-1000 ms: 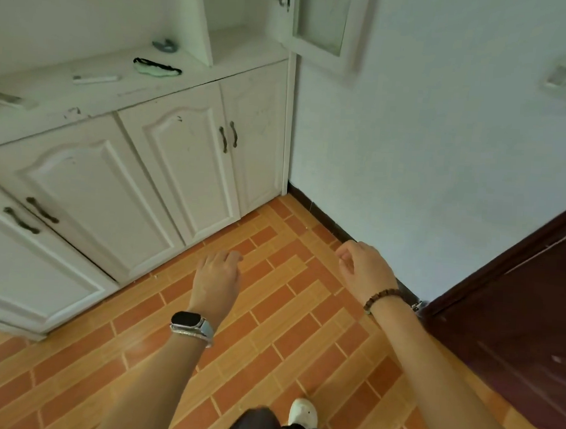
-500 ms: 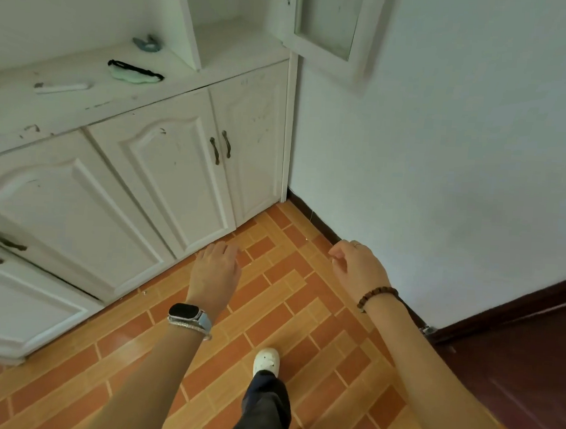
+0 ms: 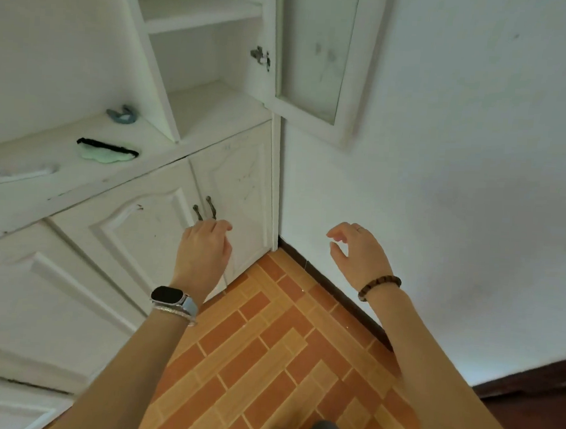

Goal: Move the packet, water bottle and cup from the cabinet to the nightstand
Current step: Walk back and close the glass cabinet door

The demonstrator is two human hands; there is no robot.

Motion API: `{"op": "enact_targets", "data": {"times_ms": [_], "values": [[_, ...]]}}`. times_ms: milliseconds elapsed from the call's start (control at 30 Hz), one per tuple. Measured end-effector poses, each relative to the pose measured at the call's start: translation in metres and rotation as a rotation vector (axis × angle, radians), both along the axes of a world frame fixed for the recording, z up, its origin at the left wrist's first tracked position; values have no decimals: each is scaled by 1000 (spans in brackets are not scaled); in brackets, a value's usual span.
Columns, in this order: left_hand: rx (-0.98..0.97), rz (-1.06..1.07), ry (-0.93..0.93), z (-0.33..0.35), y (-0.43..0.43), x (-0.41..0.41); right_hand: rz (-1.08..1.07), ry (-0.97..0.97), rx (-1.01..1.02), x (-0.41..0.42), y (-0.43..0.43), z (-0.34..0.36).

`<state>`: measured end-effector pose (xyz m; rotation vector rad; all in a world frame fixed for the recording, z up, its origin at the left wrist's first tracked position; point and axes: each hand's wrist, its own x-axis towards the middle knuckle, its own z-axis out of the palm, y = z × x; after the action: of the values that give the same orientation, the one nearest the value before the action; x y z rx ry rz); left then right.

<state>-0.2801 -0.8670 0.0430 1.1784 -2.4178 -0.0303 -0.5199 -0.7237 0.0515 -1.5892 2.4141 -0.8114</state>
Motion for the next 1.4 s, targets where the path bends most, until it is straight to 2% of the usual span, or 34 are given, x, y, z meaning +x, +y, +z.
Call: {"op": "enact_targets", "data": {"times_ms": [233,500,733,867,1400], "values": [[-92,-22,66,33,-54,-56,9,24,-134,-61,-61,43],[-213,47,182,87,-116,-138,105,14,-268,-139,-147,100],[-327,75,262,143,-156,-203,158,-24,-342,-199,-196,169],[-392,63,298,178,-176,-237,170,-24,-470,-229,-217,214],[-727,-400,345,283,-215,-392,107,-60,-905,-306,-283,353]]}}
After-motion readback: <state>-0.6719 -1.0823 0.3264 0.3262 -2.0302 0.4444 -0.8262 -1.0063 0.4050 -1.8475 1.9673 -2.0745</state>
